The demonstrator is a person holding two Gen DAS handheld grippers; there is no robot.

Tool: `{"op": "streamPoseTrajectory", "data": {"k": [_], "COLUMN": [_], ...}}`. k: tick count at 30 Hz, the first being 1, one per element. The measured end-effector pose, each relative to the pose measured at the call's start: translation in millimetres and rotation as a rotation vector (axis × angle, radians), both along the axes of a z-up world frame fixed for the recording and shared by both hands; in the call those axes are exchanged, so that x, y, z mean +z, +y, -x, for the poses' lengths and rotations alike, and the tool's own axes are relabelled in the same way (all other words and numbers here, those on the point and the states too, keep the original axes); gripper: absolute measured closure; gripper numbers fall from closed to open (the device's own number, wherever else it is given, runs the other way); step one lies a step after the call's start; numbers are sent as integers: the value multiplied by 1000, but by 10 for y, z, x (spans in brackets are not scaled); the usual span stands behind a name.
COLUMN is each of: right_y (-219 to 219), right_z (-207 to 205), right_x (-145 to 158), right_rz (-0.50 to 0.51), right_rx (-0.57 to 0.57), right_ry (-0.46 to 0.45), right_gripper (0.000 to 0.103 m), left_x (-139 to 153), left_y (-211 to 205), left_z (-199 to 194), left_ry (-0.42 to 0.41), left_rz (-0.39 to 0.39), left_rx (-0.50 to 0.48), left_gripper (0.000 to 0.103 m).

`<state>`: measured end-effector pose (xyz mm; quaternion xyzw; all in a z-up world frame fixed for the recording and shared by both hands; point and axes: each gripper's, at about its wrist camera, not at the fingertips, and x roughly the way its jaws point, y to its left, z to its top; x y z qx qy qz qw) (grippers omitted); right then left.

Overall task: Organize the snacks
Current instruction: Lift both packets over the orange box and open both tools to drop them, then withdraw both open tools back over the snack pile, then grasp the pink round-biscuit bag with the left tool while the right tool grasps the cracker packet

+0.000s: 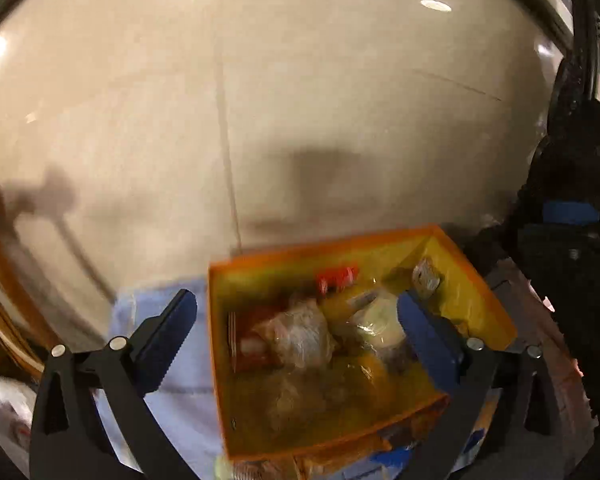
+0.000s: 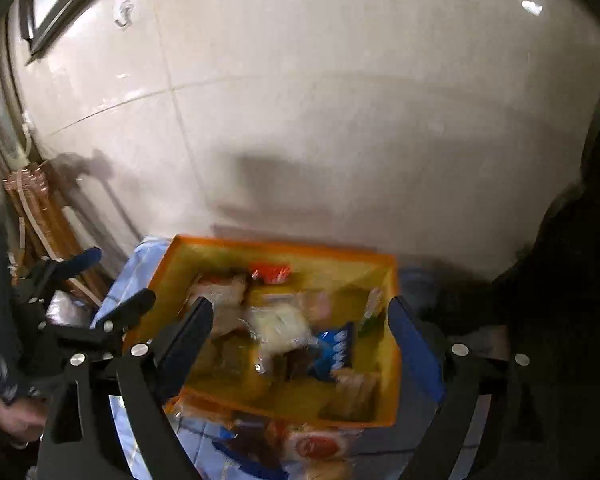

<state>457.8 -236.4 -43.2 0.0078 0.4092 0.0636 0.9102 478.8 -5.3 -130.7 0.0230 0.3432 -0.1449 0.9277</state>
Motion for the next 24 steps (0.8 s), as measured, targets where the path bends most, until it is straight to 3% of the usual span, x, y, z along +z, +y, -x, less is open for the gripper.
{"op": "streamPoseTrajectory", "data": {"k": [2,4,7,9,12,16,24], "right_y": [-28,-21,71,194,404,522,866], "right_z": [201,447,1024,1365,1988,2437,2637], "right_x": [-218,-422,-851,-1085,-1530,-1839,-2107], "right_rz": [10,11,-48,-36,-10,23,121], "right_rx": [10,12,5,30,45,42,134], "right_ry": [17,43,143,193,278,316,287], "right_gripper": [14,14,14,14,14,14,9], "left_x": [-184,-396,-734,-973,-1308,-1599,-1798], "left_y": [177,346,335,259,130,-1,-318], "left_z": [175,506,1078,1488,1935,2109,2141], "left_ry": [1,-5,15,44,112,168,156], "left_rz": [19,50,1,-50,-97,-101,-109], "left_rx": [19,-25,-157,-245,-296,-243,-263], "left_gripper": [5,5,5,5,5,5,5]}}
